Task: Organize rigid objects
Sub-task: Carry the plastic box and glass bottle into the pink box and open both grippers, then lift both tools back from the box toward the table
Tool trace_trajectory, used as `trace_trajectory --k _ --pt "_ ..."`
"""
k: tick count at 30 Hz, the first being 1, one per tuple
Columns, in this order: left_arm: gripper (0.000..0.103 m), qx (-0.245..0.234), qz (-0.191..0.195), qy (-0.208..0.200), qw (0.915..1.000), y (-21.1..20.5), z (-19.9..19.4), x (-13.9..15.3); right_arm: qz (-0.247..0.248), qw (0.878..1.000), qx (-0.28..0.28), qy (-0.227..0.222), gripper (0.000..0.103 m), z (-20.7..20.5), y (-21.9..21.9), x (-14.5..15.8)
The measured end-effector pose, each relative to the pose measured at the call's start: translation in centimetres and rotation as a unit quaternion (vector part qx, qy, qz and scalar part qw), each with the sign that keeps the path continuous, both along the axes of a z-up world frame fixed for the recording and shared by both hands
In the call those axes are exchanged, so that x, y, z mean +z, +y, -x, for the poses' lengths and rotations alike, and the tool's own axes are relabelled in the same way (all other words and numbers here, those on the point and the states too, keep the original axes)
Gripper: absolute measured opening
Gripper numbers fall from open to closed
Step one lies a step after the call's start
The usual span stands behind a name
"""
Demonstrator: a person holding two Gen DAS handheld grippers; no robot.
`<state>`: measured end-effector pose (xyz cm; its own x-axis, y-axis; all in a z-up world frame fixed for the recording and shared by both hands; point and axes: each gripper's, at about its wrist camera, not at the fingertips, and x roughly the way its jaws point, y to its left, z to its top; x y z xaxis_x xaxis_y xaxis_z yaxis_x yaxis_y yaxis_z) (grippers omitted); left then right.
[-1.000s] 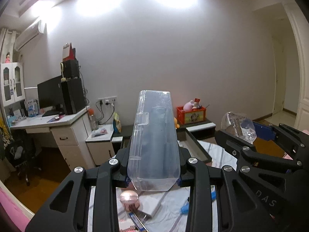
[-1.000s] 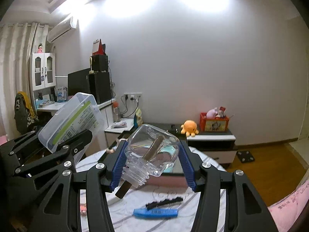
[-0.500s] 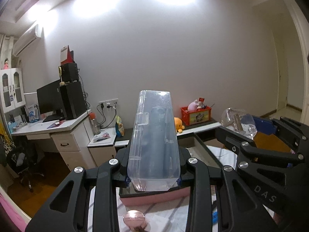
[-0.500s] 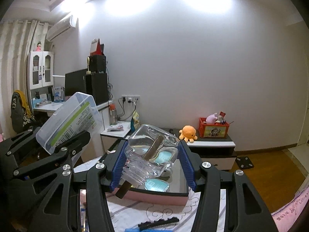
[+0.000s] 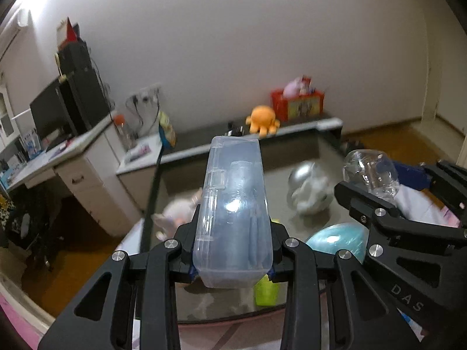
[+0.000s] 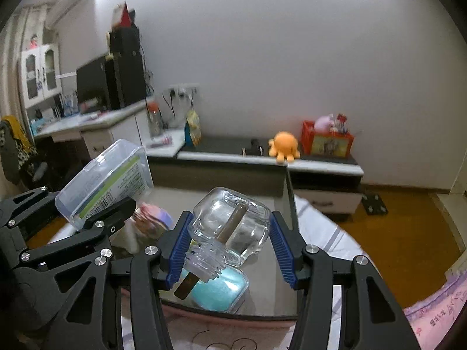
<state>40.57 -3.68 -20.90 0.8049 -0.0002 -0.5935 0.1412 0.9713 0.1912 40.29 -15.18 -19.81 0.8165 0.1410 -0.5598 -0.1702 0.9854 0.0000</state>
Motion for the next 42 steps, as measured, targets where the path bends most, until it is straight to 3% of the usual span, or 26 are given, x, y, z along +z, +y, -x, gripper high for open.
trace_trajectory --k 3,7,9,13,15,18,25,28,36,42 --pt "0.035 -0.004 -0.032 -0.003 0.9995 -0.9 -0.4 -0.9 0.012 1.0 -0.005 0.024 0.055 -1.2 -0.3 -1.8" --pt "0.04 -0.009 -0.022 0.003 0.9997 -0.8 -0.8 -1.2 0.029 0.999 -0.019 0.037 0.055 -1.9 -0.8 -2.8" --pt "0.048 -0.008 -0.027 -0.001 0.9996 -0.7 -0.6 -1.2 0.029 0.999 -0.022 0.04 0.055 -1.8 -0.9 -2.9" --pt "0.074 0.015 -0.023 -0.022 0.9994 -0.2 0.3 -0.3 0.033 0.998 -0.032 0.032 0.059 -1.0 -1.4 -2.3" --pt "0.081 0.027 -0.011 -0.043 0.9987 0.4 1.2 1.0 0.027 0.999 -0.038 0.027 0.071 -0.5 -2.0 -1.5" --pt "0.093 0.041 0.015 -0.062 0.9971 1.5 3.2 2.7 0.003 0.999 -0.038 0.01 0.081 1.4 -2.9 0.6" --pt "0.102 0.046 0.041 -0.119 0.991 2.8 10.2 6.1 -0.037 0.998 -0.006 -0.049 0.087 8.5 -2.6 5.0" --pt "0.103 0.045 0.059 -0.136 0.9879 3.7 13.3 7.4 -0.057 0.996 0.008 -0.062 0.103 11.2 -2.3 6.1" --pt "0.103 0.047 0.076 -0.174 0.9806 4.3 21.0 9.0 -0.043 0.991 0.006 -0.125 0.103 18.8 -1.7 8.5" --pt "0.103 0.047 0.089 -0.189 0.9768 4.5 24.6 9.4 -0.031 0.988 -0.004 -0.153 0.103 23.0 -1.2 9.4"
